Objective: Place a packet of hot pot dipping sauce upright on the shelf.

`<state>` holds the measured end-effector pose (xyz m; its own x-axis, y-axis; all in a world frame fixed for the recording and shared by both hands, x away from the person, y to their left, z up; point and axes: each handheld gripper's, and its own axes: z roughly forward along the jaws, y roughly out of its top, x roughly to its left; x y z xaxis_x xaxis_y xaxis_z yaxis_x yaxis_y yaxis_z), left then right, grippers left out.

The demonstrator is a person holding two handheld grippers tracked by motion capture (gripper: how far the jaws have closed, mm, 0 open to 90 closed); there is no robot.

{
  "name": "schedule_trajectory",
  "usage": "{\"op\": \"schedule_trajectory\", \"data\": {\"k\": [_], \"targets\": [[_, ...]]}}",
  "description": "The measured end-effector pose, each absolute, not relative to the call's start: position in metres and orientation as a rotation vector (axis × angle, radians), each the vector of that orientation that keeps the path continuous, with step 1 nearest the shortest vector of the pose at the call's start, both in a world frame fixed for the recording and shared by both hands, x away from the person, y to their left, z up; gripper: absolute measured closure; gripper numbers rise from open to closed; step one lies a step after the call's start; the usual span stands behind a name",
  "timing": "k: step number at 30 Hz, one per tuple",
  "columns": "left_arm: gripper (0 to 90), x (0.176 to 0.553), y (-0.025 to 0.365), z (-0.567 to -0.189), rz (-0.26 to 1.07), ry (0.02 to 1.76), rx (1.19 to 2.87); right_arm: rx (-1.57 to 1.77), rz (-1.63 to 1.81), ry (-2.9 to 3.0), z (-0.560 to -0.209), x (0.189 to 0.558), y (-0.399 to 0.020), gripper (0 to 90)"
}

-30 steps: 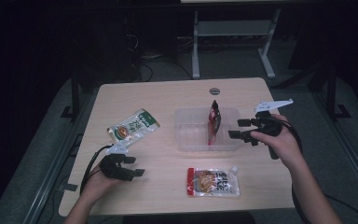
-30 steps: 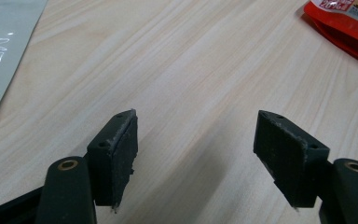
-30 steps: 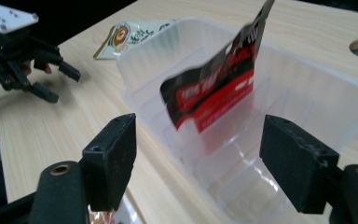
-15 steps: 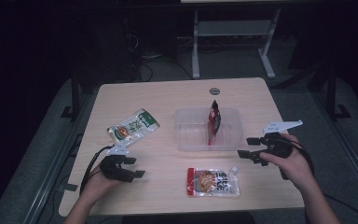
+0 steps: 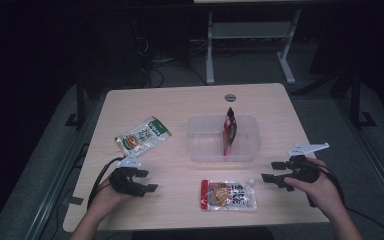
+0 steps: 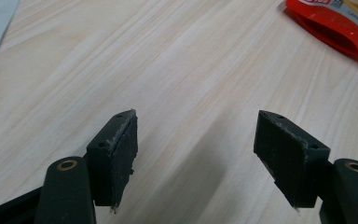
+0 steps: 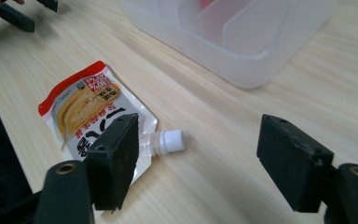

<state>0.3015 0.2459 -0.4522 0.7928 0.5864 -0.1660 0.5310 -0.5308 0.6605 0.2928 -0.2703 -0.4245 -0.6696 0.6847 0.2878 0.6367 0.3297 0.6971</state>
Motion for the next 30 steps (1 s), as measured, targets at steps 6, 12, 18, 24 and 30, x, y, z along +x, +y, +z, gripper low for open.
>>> {"op": "schedule_trajectory", "data": {"k": [6, 12, 18, 24, 30], "targets": [[29.9, 0.296, 0.232, -0.449, 0.081, 0.775, 2.257, 1.280, 1.273, 2.508, -0.423, 0.293, -0.272, 31.5], [35.5, 0.293, 0.203, -0.444, 0.019, 0.677, 2.271, 1.270, 1.247, 2.511, -0.426, 0.284, -0.276, 33.0], [54.5, 0.287, 0.163, -0.434, -0.012, 0.539, 2.299, 1.276, 1.240, 2.510, -0.431, 0.277, -0.280, 31.4], [84.6, 0.283, 0.123, -0.433, -0.049, 0.406, 2.345, 1.278, 1.243, 2.505, -0.431, 0.279, -0.280, 31.8], [89.6, 0.286, 0.087, -0.434, -0.082, 0.330, 2.358, 1.263, 1.255, 2.503, -0.431, 0.279, -0.281, 32.4]]}}
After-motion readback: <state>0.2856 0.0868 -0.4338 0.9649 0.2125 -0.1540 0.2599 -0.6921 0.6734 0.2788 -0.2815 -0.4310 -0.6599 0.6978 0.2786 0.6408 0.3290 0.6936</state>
